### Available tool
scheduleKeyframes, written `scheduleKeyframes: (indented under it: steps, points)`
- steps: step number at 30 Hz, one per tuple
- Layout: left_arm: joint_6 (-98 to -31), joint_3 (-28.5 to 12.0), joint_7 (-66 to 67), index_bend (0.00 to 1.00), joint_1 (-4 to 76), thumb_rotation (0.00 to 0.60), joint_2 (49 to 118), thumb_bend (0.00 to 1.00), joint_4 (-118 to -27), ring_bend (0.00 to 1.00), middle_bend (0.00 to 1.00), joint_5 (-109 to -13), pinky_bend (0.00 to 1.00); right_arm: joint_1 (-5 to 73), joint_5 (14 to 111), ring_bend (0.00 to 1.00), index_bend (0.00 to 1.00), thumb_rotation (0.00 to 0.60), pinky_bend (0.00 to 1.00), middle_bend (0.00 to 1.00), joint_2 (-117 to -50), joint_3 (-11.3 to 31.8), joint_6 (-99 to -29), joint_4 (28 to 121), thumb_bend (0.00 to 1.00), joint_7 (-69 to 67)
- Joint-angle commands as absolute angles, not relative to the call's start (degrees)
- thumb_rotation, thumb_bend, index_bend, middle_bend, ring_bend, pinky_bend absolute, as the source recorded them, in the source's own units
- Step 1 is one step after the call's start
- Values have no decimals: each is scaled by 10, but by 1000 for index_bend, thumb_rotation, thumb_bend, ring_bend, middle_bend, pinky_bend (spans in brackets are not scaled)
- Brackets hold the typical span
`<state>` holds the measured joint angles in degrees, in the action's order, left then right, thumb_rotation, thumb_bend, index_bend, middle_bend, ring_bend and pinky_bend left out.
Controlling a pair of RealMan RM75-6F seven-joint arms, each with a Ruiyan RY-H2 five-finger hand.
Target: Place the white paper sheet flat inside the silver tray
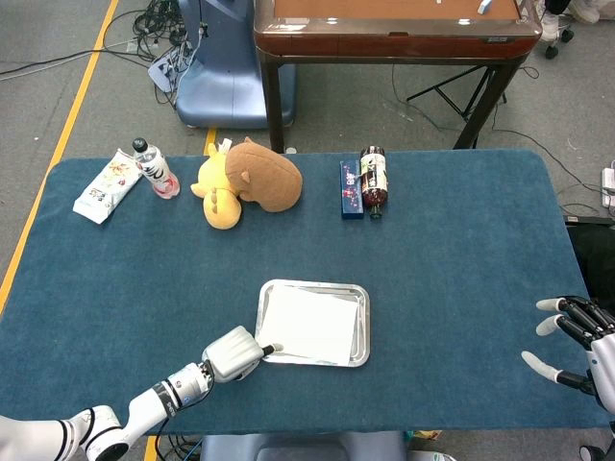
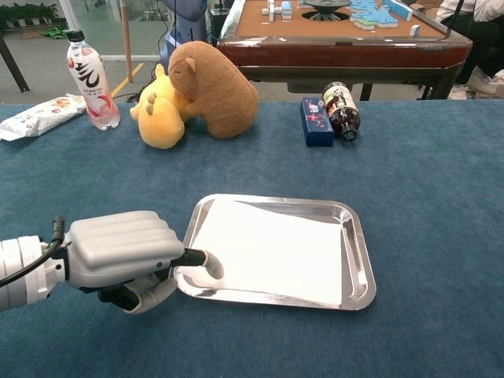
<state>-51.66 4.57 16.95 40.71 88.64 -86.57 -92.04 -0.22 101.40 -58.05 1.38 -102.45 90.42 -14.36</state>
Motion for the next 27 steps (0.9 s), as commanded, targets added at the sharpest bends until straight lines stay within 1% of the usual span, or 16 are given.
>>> scheduleKeyframes:
  steps: [1,14,27]
  points:
    - [-510,42,184,222,407,600,888,666,-873,845,989,-909,924,-3,1015,276,552,600,471,377,-581,14,-1026,903,64,-145]
    - [-497,32,230,191,404,600,894,667,-876,845,990,-866,924,-1,1014,275,552,600,471,377,-579,13,-1020,903,64,-147]
    - [-488,34,257,187,405,600,895,667,-889,847,993,-847,924,0,1014,275,552,600,471,377,-578,12,-1017,905,65,-145]
